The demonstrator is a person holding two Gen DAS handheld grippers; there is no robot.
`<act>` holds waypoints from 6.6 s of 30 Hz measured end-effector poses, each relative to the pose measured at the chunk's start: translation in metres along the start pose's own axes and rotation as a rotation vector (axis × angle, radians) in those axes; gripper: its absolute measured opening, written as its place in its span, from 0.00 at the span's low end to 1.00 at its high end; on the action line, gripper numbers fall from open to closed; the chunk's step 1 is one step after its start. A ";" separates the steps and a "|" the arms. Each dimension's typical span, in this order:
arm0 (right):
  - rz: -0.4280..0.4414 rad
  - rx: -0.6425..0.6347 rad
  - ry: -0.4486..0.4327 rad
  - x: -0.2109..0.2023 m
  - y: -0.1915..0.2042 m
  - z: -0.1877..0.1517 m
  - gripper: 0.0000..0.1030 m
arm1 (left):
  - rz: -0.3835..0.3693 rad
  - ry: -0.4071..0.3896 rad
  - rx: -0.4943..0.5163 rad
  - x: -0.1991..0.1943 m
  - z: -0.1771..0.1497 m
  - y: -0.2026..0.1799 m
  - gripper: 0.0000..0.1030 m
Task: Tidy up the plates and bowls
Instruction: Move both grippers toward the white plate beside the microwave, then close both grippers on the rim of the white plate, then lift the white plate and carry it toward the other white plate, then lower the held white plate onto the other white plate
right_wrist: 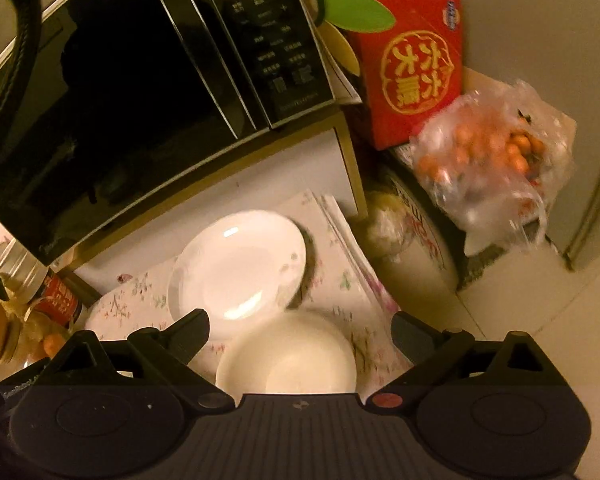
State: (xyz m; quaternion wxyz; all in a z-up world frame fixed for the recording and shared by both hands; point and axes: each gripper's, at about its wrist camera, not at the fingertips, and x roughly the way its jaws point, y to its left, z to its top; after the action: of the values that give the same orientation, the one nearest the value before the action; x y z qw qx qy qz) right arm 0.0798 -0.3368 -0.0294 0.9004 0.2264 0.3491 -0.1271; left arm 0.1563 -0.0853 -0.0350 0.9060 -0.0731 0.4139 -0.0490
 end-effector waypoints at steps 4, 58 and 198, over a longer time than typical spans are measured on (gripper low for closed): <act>0.026 0.011 0.000 0.015 -0.008 0.013 0.92 | -0.031 0.015 -0.029 0.017 0.008 -0.006 0.92; 0.134 0.068 0.164 0.126 -0.003 0.013 0.16 | -0.269 0.118 -0.025 0.094 0.012 -0.057 0.09; 0.294 -0.367 0.389 -0.109 0.134 -0.224 0.19 | -0.039 0.119 -0.134 -0.171 -0.179 0.175 0.12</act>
State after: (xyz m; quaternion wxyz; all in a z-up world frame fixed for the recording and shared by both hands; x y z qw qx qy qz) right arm -0.0750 -0.1024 -0.0585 0.8514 0.1280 0.4955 0.1154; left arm -0.0858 0.0958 -0.0535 0.8719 -0.1386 0.4677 -0.0432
